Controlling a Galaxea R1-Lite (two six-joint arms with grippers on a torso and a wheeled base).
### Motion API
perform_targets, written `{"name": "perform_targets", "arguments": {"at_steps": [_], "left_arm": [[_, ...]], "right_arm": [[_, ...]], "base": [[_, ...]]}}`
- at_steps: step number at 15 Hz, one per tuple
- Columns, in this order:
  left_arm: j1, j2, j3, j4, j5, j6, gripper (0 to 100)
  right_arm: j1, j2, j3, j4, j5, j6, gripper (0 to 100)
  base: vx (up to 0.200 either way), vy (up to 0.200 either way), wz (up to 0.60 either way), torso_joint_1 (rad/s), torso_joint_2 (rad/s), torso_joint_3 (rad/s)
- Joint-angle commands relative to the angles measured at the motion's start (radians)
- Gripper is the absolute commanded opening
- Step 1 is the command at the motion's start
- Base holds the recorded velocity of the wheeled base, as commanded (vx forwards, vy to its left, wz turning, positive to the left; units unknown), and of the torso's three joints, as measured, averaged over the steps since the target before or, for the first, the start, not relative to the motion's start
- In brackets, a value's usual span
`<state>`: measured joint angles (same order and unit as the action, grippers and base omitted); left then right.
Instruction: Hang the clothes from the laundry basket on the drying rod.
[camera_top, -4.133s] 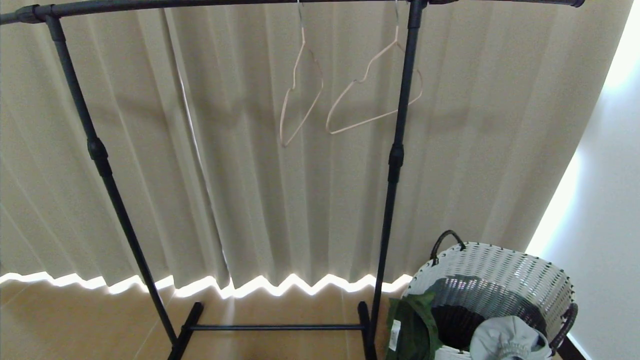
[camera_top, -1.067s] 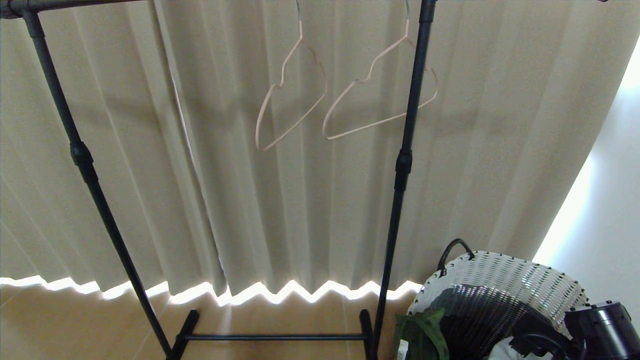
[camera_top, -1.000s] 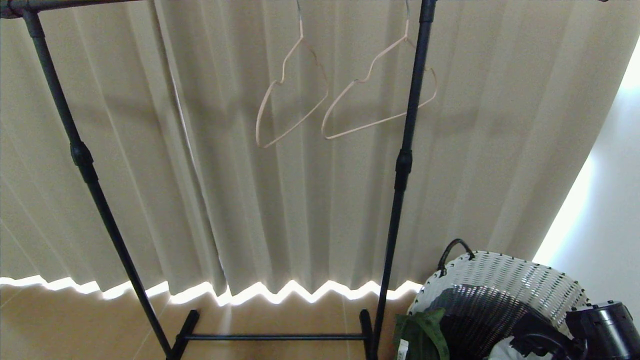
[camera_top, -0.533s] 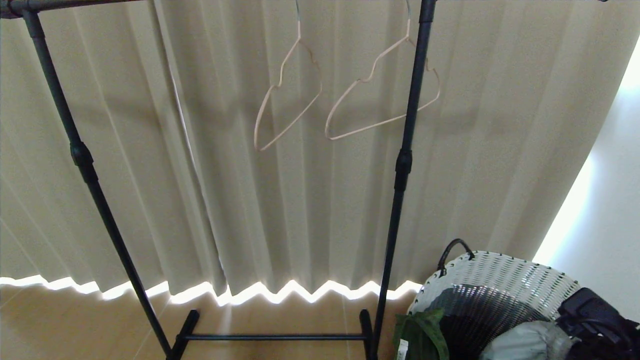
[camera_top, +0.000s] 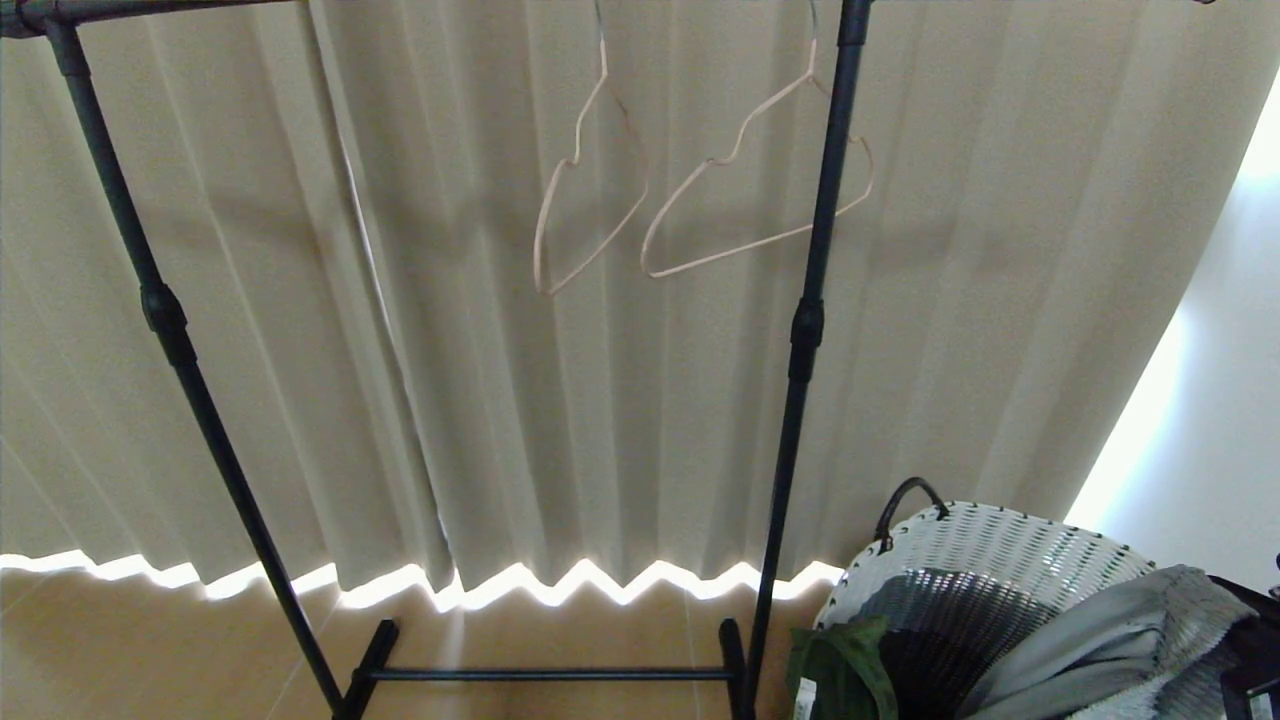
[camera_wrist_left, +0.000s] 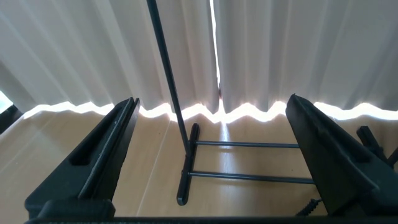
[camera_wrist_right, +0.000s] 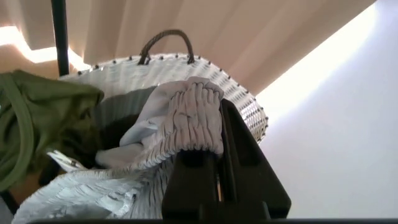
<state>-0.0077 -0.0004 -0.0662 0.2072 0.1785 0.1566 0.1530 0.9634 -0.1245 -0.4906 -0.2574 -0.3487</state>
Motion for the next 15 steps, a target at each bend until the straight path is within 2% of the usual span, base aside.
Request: {"name": "perform_targets", "arguments": {"at_steps": [1, 11, 15], "left_arm": [[0.000, 0.000, 0.000, 0.000, 0.001, 0.000, 100], [0.000, 0.000, 0.000, 0.000, 0.001, 0.000, 100], [0.000, 0.000, 0.000, 0.000, 0.001, -0.002, 100]], "right_arm": [[0.000, -0.020, 0.000, -0.002, 0.000, -0.001, 0], [0.000, -0.022, 0.005, -0.002, 0.000, -0.001, 0], [0.000, -0.020, 0.005, -0.002, 0.000, -0.001, 0]], "base": [[-0.200, 0.000, 0.00, 0.002, 0.00, -0.002], [-0.200, 0.000, 0.00, 0.004, 0.00, 0.000], [0.000, 0.000, 0.00, 0.000, 0.00, 0.000]]}}
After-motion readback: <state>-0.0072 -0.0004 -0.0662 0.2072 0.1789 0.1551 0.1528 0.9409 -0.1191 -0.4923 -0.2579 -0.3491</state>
